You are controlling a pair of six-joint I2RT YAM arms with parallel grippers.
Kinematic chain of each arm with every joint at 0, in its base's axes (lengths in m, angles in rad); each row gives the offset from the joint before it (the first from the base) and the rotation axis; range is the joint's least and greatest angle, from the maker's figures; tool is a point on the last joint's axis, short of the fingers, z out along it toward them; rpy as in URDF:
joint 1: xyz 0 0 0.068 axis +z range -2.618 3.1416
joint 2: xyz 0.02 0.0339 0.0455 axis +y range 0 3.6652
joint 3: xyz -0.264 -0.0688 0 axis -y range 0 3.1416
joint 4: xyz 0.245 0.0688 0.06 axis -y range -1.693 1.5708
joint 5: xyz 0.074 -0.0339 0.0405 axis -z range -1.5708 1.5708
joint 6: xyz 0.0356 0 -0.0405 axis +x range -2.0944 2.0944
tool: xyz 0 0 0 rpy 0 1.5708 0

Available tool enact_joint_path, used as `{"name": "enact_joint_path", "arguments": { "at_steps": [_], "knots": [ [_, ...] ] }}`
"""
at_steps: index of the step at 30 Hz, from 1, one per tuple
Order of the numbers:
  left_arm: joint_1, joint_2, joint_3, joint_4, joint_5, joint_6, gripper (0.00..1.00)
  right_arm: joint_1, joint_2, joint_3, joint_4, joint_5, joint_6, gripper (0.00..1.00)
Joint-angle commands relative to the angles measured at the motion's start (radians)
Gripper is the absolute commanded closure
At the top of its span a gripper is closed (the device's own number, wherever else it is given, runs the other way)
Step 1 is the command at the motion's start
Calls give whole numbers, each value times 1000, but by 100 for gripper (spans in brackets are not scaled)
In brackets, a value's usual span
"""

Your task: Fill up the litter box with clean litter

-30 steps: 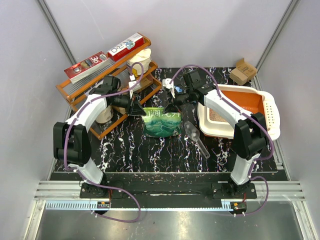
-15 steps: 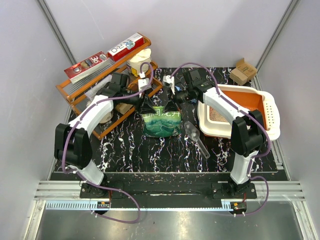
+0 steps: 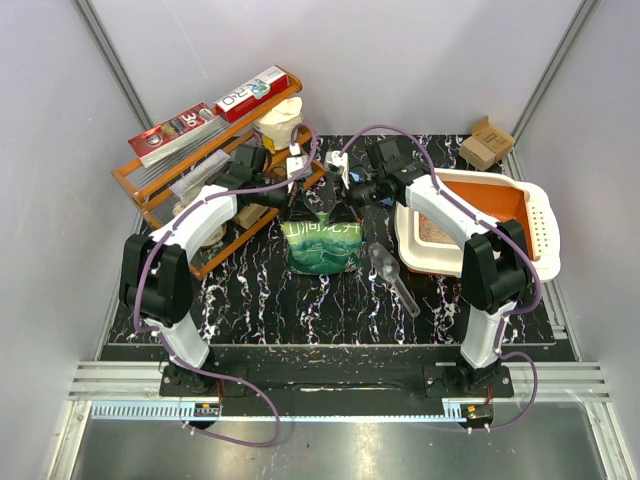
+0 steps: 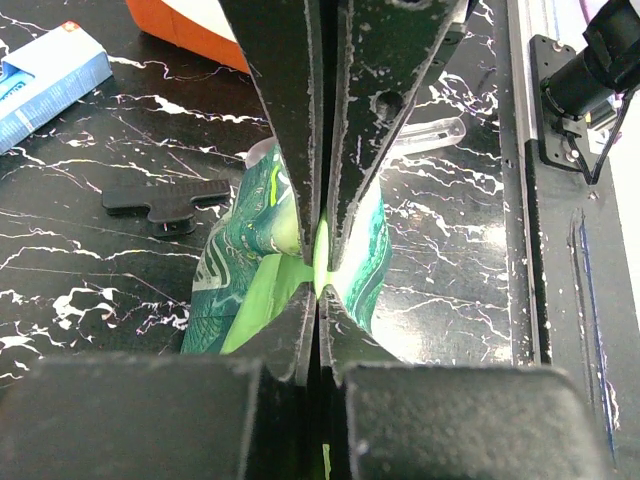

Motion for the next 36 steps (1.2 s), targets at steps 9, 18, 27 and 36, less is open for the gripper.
{"name": "enact_joint_path", "arguments": {
  "at_steps": [9,18,27,36],
  "knots": [
    [116,-64,5,-117,-6,85,100,-35,-40,-1,-82,-13,-53,74],
    [116,-88,-11,-172,-31,126,97,-52,-41,15,-119,-24,-92,100],
    [156,-62,-6,-441,-121,344,95,-49,2,57,-89,-59,-47,100],
    [260,-142,14,-505,-164,398,100,-1,64,130,-31,-70,31,100]
  ]
}}
